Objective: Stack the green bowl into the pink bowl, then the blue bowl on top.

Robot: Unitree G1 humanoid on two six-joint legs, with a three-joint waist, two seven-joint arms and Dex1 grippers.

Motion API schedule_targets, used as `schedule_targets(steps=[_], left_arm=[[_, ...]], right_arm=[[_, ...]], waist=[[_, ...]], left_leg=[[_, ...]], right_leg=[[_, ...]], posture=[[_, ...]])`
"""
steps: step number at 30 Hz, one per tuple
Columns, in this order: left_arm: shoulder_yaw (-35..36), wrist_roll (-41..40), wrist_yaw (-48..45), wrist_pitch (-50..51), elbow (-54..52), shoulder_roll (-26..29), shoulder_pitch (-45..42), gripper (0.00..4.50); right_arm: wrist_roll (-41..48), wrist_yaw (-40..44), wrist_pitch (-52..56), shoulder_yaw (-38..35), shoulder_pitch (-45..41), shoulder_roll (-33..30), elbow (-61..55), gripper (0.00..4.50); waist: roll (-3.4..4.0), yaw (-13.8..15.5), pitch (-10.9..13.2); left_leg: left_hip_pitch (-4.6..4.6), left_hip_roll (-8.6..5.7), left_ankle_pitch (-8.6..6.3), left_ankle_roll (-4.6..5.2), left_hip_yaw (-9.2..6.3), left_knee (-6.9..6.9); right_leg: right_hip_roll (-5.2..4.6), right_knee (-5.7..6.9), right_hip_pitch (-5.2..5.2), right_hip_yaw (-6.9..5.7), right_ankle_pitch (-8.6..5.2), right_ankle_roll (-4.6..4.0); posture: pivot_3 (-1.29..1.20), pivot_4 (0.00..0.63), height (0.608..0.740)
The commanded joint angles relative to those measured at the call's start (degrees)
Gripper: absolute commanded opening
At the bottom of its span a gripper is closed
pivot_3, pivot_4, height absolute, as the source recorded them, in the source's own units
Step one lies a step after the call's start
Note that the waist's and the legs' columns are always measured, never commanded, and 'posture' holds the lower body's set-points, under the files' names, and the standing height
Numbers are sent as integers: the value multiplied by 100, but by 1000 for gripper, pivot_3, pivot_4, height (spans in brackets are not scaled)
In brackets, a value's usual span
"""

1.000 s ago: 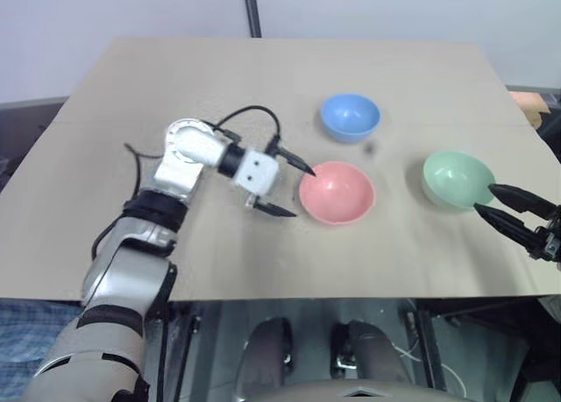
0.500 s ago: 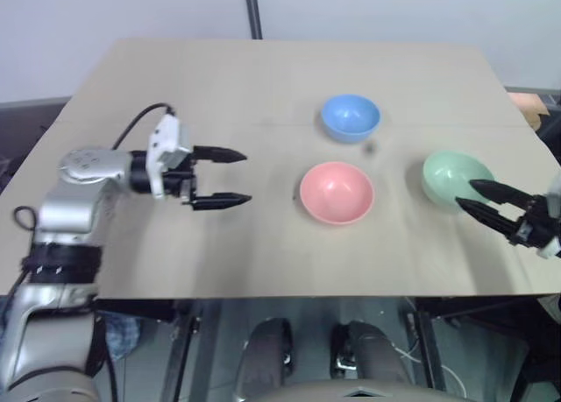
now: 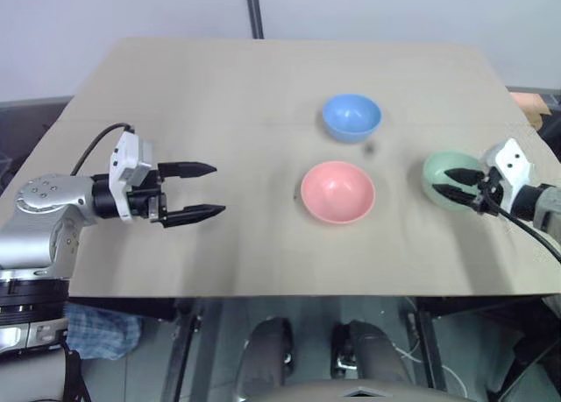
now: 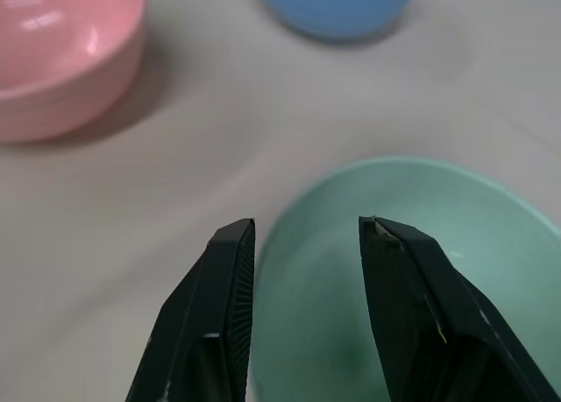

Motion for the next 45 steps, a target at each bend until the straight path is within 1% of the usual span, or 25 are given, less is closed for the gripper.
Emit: schedule_targets(steps=[1, 12, 18, 27, 28, 29, 31, 33, 36, 40, 45], left_arm=[[218, -145, -134, -94, -18, 67, -106, 4421], [30, 47, -410, -420, 512, -14, -483, 4421], [-91, 115, -521, -549, 677, -110, -646, 4421], [-171, 237, -675, -692, 935, -154, -853, 4421], [-175, 250, -696, -708, 953, -156, -862, 4500], [-183, 256, -712, -715, 968, -160, -873, 4500], [-208, 268, -749, -742, 999, -163, -887, 4500], [-225, 267, -763, -754, 1022, -160, -898, 4500], [-235, 277, -780, -788, 1052, -149, -899, 4500], [-227, 262, -781, -790, 1045, -152, -870, 4500], [-268, 303, -812, -827, 1086, -157, -873, 4500]], right_arm=[[-45, 59, 143, 52, -250, -73, -80, 2142], [-347, 19, 594, 234, -192, -187, -90, 2142], [-668, 19, 577, 445, 24, -265, -75, 2142], [-1176, -133, 563, 605, 13, -357, 226, 2142], [-1175, -146, 555, 578, 15, -323, 216, 1587], [-1179, -133, 538, 573, 30, -316, 189, 1380], [-1175, -120, 533, 570, 64, -311, 140, 543], [-1179, -111, 519, 552, 95, -306, 73, 63], [-1172, -110, 566, 517, 127, -284, -46, 63], [-1274, 48, 242, 679, 194, -359, -434, 63], [-1411, 295, 51, 1138, -448, -332, -1429, 63]], waist=[[0, 0, 0], [0, -2, 0], [0, -1, 0], [0, -7, 1], [1, -7, 1], [0, -10, 1], [-4, -12, -2], [-13, -8, -5], [-13, -5, -5], [-13, -5, -4], [0, -118, 4]], left_leg=[[0, 0, 0, 0, 0, 0], [-2, 0, 0, 0, 2, -1], [-5, 0, -1, 0, 2, -2], [-6, 0, -1, 0, 4, -2], [-7, 1, -1, 0, 4, -3], [-7, 1, -1, 0, 4, -3], [-6, 2, -1, 0, 4, -3], [-5, 1, -1, 1, 4, -2], [-5, 2, -1, 1, 2, -2], [-6, 2, -1, 1, 1, -4], [-7, 3, -1, 1, 4, -7]], right_leg=[[0, 0, 0, 0, 0, 0], [-1, 1, -4, 0, 0, 0], [-1, -1, -5, -1, 0, 0], [0, -1, -9, 1, 0, 0], [0, -1, -9, 1, 0, 0], [0, -1, -10, 1, 0, 0], [1, 0, -9, 2, 0, 0], [0, -1, -7, 1, 0, 1], [-1, -3, -7, -1, 0, 1], [-1, -4, -8, -1, -1, 0], [1, -3, -15, 3, -1, 0]], posture=[[0, 150, 740], [0, 150, 740], [0, 150, 740], [0, 150, 740], [0, 150, 740], [0, 150, 740], [0, 150, 740], [0, 150, 740], [0, 150, 740], [0, 150, 740], [0, 150, 740]])
